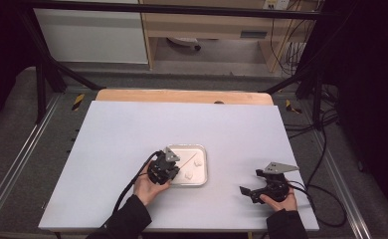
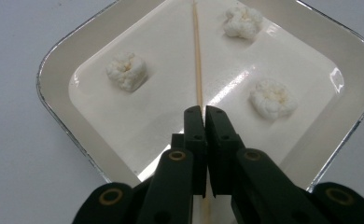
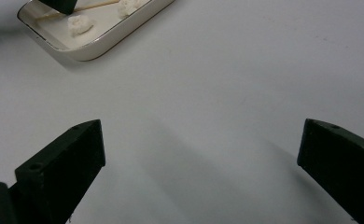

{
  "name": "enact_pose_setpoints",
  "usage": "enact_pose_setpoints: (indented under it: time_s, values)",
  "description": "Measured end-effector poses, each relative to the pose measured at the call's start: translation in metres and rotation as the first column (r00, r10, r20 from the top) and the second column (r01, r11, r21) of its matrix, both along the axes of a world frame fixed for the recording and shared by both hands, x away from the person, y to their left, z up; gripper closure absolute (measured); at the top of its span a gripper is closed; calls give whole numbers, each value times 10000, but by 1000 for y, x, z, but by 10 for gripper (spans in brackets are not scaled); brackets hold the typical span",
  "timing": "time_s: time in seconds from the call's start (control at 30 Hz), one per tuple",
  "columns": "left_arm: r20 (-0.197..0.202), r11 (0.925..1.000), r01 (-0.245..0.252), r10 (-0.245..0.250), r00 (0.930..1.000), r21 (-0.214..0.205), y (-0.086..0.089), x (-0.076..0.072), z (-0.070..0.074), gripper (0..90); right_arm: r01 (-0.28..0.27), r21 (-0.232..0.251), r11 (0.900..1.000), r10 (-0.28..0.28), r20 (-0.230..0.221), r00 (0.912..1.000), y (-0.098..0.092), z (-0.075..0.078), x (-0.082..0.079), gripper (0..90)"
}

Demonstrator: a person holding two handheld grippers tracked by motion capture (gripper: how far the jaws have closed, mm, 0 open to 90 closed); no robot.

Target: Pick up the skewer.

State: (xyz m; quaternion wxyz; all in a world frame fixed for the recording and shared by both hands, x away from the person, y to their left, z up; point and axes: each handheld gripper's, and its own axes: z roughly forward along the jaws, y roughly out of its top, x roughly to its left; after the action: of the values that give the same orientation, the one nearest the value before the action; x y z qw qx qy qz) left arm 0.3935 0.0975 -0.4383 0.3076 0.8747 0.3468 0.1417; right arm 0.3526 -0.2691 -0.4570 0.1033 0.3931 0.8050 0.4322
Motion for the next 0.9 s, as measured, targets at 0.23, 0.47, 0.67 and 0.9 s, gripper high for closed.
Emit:
enact_pose_setpoints:
  time_s: [0.23,0.47,0.67,0.9]
  values:
    - [155,9999,-170,170,9997,-9,-1,-2,-1,881,-10,7,10000,10,-2,10000,0,-1,0,14]
    - [121,9987,-273,278,9995,-439,2,-2,-3,886,-4,14,10000,4,2,10000,0,0,0,14]
    - [345,9966,-255,283,9990,-778,7,-5,3,886,-18,10,10000,18,22,10000,0,0,0,14]
    - [438,9943,-165,212,9988,-1051,17,-9,10,886,-6,3,10000,5,39,10000,0,0,0,14]
